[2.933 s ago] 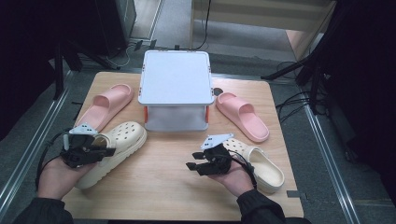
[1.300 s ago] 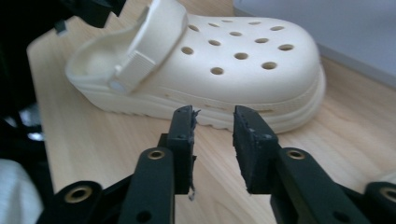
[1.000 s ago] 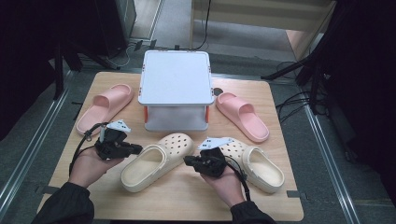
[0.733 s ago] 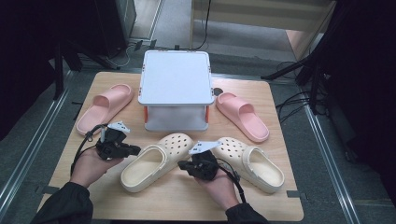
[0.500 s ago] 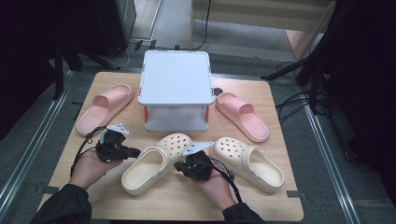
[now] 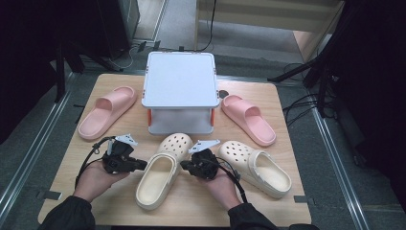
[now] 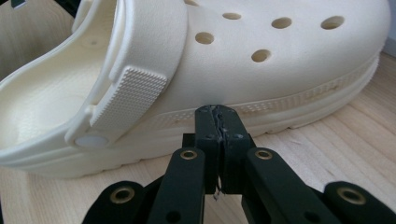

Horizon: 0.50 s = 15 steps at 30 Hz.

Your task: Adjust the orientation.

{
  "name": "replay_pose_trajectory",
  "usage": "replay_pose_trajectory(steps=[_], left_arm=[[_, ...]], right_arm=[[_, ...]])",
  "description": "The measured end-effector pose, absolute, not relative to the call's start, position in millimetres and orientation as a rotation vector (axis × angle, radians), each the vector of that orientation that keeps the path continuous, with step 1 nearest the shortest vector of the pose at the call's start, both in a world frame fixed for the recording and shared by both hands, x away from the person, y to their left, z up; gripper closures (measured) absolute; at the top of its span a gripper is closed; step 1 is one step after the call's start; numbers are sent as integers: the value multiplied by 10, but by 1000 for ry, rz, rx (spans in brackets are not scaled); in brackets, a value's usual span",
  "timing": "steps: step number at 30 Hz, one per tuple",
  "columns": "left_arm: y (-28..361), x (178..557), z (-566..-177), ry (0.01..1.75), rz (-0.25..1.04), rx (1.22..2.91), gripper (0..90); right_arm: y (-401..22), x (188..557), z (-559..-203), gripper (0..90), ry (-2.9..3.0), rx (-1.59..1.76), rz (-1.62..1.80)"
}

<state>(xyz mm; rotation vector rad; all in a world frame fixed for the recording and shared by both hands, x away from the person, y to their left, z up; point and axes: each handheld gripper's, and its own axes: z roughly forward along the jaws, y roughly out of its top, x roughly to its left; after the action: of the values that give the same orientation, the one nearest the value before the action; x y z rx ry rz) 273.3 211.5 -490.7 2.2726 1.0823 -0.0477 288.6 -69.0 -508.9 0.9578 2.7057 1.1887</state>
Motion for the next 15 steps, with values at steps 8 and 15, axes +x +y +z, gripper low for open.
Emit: replay_pose_trajectory(steps=[8,15], left_arm=[[1972,2657,-4909,1058,-69,2285,864],[1946,2677,-4915,1058,-72,2277,807]], right_arm=[[-701,3002,-5076,889,2683,999,1173],[-717,3063,-5075,874,2671,1005,1174]])
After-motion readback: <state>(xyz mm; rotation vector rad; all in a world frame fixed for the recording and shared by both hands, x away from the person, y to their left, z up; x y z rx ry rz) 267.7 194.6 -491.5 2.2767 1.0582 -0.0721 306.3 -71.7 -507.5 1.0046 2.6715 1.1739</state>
